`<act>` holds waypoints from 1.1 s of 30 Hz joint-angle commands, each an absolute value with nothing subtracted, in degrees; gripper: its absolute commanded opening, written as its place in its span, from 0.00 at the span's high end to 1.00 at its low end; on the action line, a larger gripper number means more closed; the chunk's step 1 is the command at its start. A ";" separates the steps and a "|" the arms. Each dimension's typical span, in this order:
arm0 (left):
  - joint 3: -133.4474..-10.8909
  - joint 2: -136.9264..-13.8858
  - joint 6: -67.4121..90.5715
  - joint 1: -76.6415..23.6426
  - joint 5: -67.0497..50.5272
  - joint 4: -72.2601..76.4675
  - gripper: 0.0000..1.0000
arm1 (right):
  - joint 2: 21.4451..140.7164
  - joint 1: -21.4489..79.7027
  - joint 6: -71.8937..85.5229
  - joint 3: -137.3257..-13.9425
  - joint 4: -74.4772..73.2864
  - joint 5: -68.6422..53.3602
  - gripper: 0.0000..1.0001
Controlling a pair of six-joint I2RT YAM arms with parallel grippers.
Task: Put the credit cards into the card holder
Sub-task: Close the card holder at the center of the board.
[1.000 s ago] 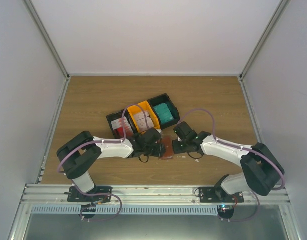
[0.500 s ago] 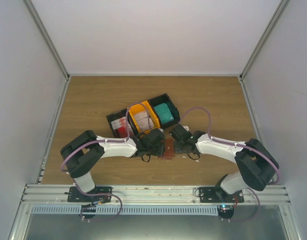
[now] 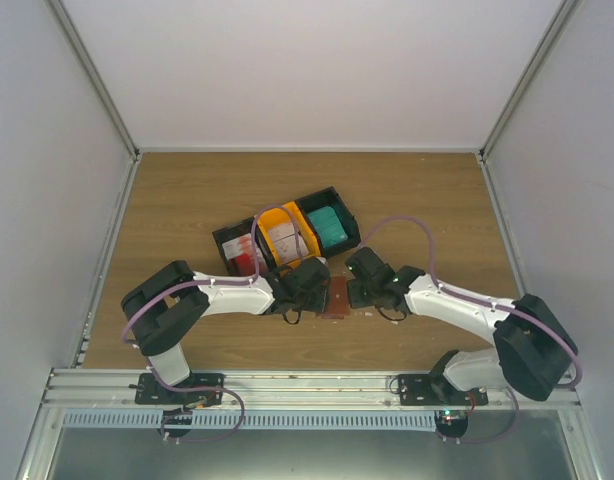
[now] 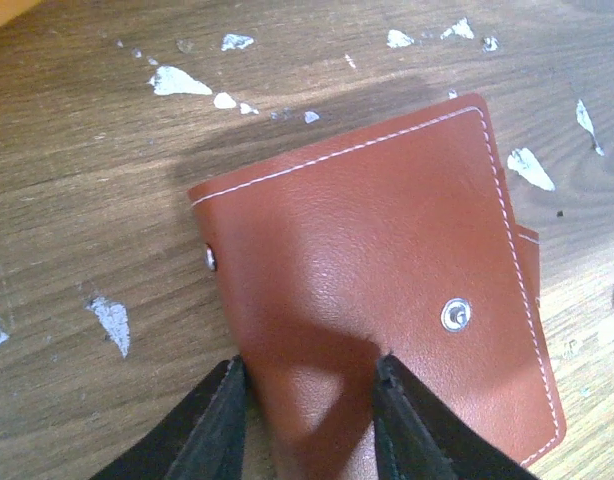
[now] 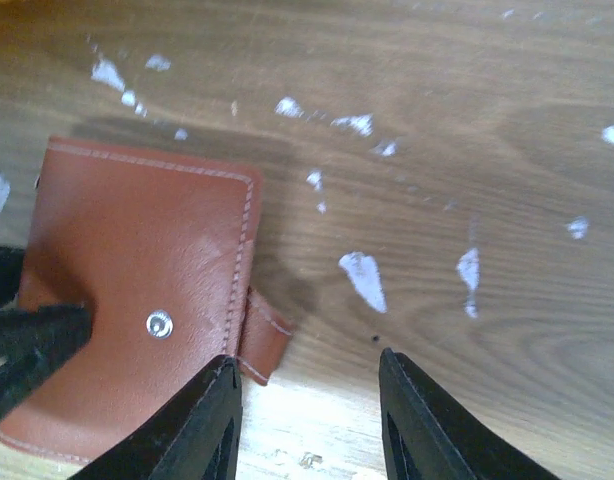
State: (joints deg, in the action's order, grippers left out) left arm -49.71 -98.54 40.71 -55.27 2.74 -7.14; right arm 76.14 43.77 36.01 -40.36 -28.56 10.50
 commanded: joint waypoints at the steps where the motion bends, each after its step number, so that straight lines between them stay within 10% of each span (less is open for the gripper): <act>1: -49.22 -100.85 40.47 -55.54 4.51 -10.30 0.68 | 78.09 44.04 31.88 -38.45 -25.75 4.66 0.63; 9: -49.22 -101.81 40.86 -55.55 4.75 -11.00 0.73 | 80.86 44.12 29.84 -38.47 -23.99 1.48 0.73; 20: -49.22 -102.50 40.77 -55.54 4.58 -11.07 0.73 | 85.48 45.48 27.08 -39.66 -22.18 0.60 0.62; 33: -44.82 -103.08 39.24 -55.55 5.60 -12.89 0.81 | 89.07 46.14 44.97 -43.45 -37.71 26.18 0.70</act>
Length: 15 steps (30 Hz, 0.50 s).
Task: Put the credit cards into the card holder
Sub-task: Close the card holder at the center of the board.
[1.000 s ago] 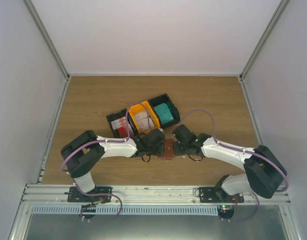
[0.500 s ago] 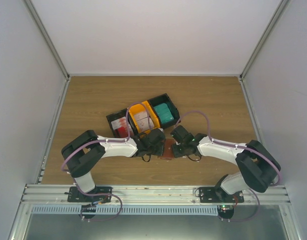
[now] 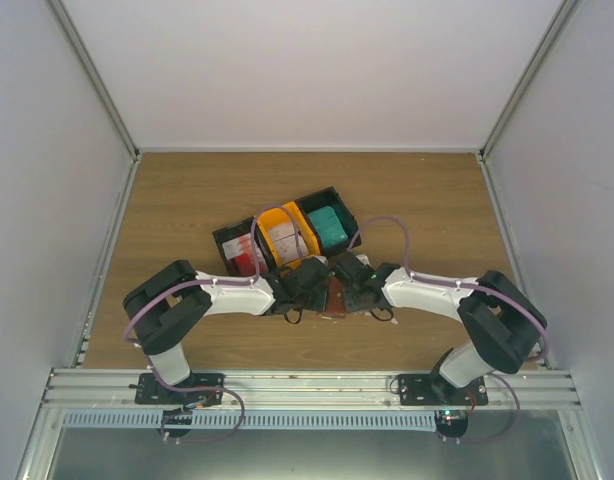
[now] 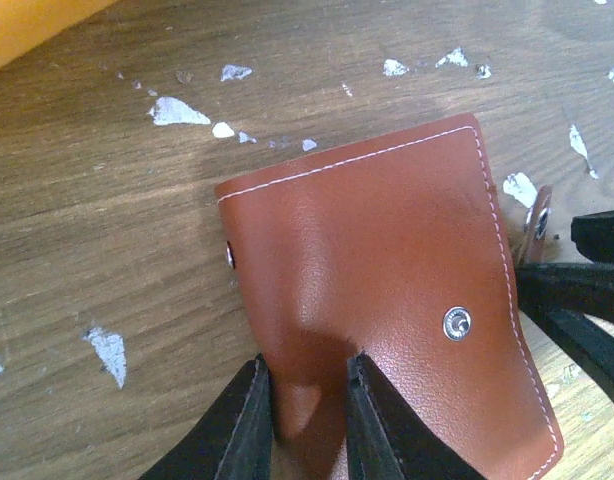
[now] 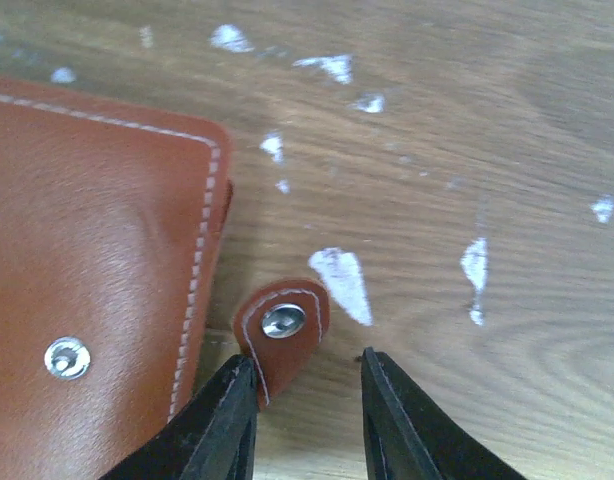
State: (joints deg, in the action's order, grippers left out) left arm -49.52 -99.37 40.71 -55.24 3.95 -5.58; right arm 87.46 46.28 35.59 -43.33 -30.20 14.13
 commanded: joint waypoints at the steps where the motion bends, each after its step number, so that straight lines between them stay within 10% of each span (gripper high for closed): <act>1: -44.34 -102.82 39.47 -55.55 5.56 -12.75 0.81 | 88.49 46.14 46.50 -43.49 -38.67 26.95 0.70; 9: -43.86 -98.49 38.84 -55.55 0.31 -7.53 0.79 | 79.35 45.27 50.85 -44.51 -42.74 29.49 0.67; 15: -43.40 -90.62 39.30 -55.53 -6.19 -0.95 0.58 | 70.16 40.59 42.26 -41.62 -33.48 15.05 0.57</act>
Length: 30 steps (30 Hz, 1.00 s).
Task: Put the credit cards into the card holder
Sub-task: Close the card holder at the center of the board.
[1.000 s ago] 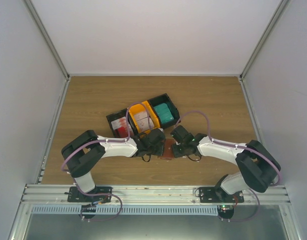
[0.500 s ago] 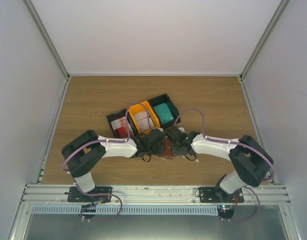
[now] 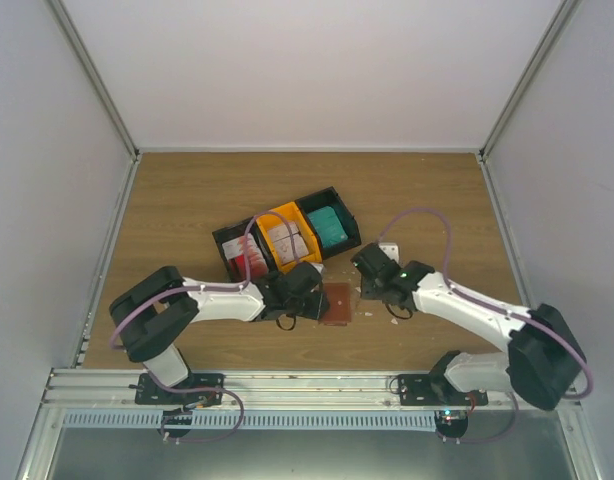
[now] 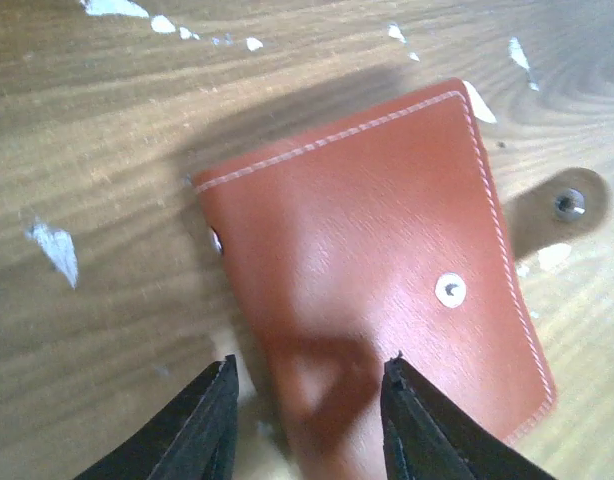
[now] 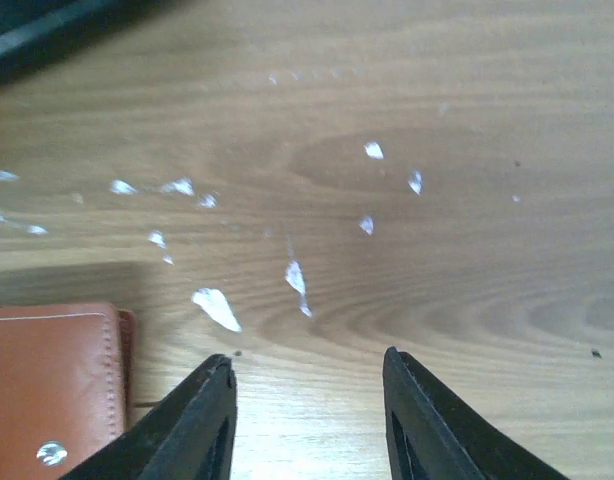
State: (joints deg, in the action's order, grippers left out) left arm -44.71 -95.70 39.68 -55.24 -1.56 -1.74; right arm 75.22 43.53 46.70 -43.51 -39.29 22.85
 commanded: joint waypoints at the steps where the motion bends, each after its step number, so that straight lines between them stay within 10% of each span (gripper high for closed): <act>1: -43.23 -89.19 40.03 -55.55 -6.13 -0.39 0.55 | 69.24 39.71 41.10 -41.22 -32.26 11.81 0.56; 30: -37.22 -88.74 47.42 -53.88 -10.24 7.32 0.47 | 83.25 40.20 42.24 -49.12 -39.50 4.44 0.66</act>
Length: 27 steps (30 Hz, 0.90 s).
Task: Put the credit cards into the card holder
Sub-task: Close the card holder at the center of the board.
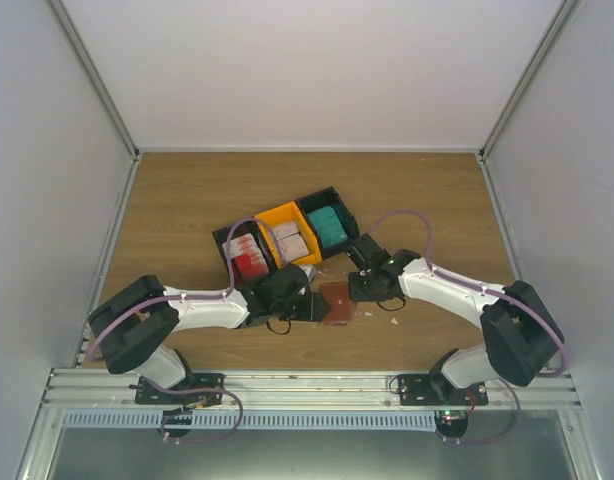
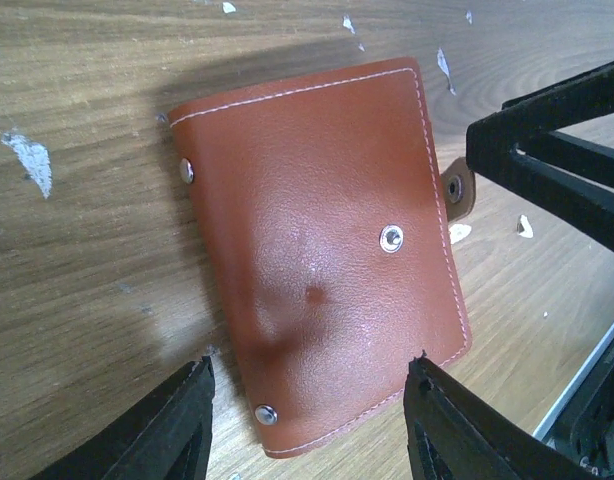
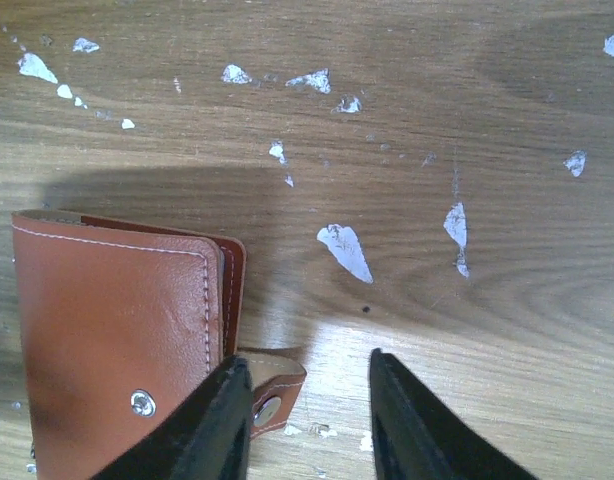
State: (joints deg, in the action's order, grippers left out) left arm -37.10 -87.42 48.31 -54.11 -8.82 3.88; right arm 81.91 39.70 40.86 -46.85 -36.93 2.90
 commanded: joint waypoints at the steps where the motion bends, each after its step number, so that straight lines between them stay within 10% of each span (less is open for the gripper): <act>1: -37.18 -88.95 47.34 -53.88 -10.40 7.52 0.47 | 83.51 40.48 42.12 -49.63 -39.50 4.40 0.63; 7: -36.86 -89.09 47.33 -53.88 -9.84 7.65 0.47 | 84.09 41.15 42.23 -50.83 -36.71 2.83 0.50; 27: -37.27 -90.00 46.43 -53.88 -9.73 7.40 0.47 | 82.72 41.79 45.65 -47.28 -39.16 3.96 0.72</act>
